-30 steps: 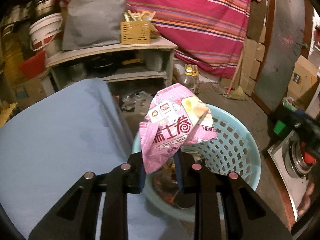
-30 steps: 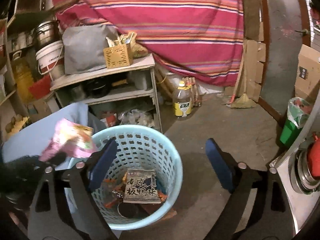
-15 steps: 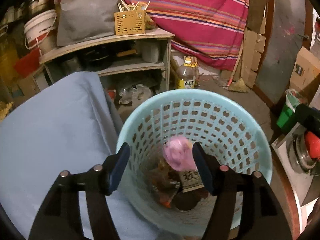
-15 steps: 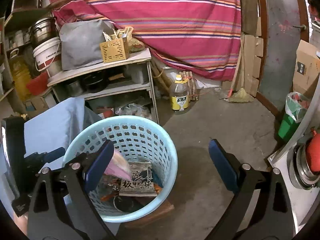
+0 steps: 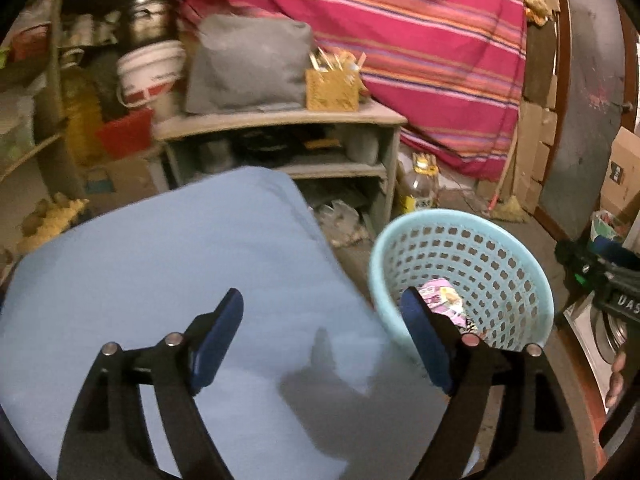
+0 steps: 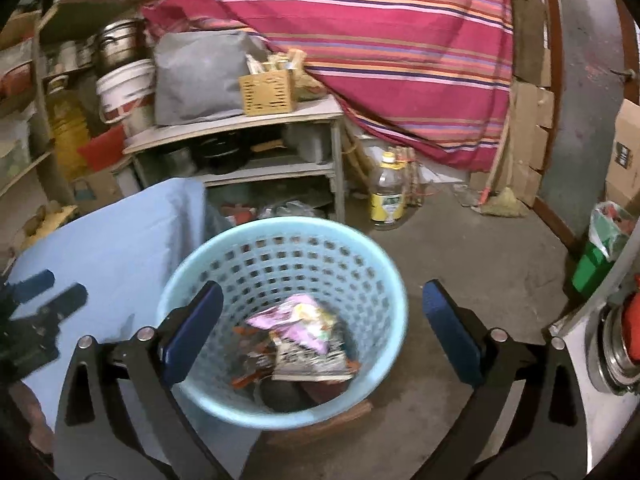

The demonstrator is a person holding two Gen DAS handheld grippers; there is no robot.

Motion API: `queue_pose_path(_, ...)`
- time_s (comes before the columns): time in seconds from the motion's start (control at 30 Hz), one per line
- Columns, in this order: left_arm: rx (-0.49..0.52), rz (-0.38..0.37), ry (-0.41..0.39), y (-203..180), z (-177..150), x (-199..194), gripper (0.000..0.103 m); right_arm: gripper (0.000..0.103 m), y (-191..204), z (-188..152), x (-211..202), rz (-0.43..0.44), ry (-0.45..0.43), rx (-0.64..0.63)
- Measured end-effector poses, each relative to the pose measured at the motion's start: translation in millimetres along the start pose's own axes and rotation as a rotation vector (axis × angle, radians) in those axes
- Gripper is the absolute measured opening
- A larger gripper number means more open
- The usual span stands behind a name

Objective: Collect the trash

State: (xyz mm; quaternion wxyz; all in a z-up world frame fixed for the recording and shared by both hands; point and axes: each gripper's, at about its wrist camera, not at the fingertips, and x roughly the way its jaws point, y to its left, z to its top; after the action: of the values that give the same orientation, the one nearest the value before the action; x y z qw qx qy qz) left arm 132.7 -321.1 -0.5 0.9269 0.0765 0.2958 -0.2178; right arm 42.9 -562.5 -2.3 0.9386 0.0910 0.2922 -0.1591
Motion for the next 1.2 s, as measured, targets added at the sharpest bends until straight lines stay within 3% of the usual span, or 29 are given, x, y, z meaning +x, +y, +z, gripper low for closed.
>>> queue_pose_path(0.03, 0.001, 0.01, -0.011, 7, -3, -12, 0.082, 0.099, 5, -2, -4, 0.018, -0.001, -0.001)
queue_pose_path(0.07, 0.001, 0.018, -0.019, 12, -5, -21, 0.091, 0.099, 13, -5, -11, 0.031, -0.002, -0.004)
queue_pose_path(0.13, -0.012, 0.04, -0.045, 28, -15, -46, 0.095, 0.099, 26, -10, -21, 0.039, -0.009, -0.011)
queue_pose_path(0.4, -0.066, 0.104, -0.07, 80, -61, -122, 0.096, 0.099, 102, -51, -78, 0.097, -0.044, -0.093)
queue_pose_path(0.7, -0.091, 0.224, -0.158, 120, -108, -196, 0.099, 0.099, 178, -99, -139, 0.135, -0.138, -0.169)
queue_pose_path(1.03, -0.178, 0.27, -0.163, 149, -158, -217, 0.099, 0.099, 202, -131, -158, 0.105, -0.222, -0.148)
queue_pose_path(1.2, -0.136, 0.328, -0.178, 152, -174, -213, 0.099, 0.099, 202, -147, -155, 0.092, -0.234, -0.129)
